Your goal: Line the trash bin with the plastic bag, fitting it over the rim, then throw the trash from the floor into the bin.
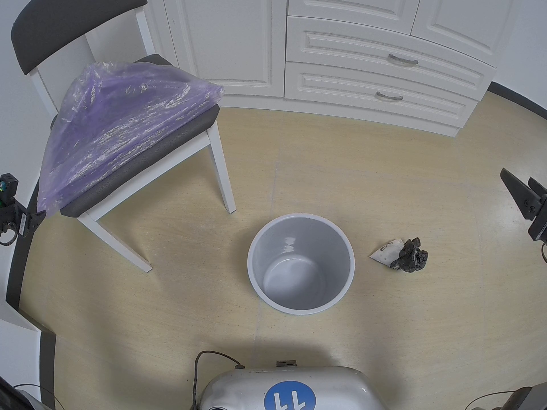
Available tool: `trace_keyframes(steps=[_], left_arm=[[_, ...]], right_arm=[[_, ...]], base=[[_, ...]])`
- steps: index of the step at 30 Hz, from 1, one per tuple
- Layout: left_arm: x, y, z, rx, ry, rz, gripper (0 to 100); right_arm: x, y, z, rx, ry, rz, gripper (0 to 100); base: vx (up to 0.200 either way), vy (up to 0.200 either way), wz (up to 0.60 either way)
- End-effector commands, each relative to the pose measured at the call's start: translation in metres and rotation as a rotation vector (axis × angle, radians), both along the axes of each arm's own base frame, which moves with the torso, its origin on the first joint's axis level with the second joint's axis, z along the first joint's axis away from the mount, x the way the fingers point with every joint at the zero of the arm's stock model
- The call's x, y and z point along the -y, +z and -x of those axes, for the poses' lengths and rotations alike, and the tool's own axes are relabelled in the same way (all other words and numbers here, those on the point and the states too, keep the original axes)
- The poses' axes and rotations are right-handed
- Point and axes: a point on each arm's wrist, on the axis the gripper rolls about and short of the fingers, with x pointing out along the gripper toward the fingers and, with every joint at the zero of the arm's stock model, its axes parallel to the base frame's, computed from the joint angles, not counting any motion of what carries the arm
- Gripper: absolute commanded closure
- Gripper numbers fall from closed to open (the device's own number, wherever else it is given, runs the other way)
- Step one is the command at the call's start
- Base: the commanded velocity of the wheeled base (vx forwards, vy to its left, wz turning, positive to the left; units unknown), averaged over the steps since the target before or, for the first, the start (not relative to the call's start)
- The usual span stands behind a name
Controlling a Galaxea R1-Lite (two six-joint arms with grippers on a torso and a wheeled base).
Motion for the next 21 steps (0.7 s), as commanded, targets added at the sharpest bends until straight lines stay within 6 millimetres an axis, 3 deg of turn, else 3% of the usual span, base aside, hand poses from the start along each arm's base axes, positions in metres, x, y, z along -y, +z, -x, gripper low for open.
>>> trace_keyframes(steps=[1,15,21], left_arm=[[-0.006,-0.014,-0.013,-0.003,0.011,0.010,0],[-0.001,-0.023,-0.023,0.086,0.039,0.124,0],[0.001,-0.027,-0.028,0.267,0.100,0.164,0]], right_arm=[[0.000,0.001,0.001,0.005,0.003,-0.002,0],[0.001,0.002,0.003,0.015,0.013,-0.004,0],[0.001,0.002,0.003,0.020,0.016,-0.006,0]], base=[[0.000,0.000,0.00],[0.000,0.000,0.00],[0.000,0.000,0.00]])
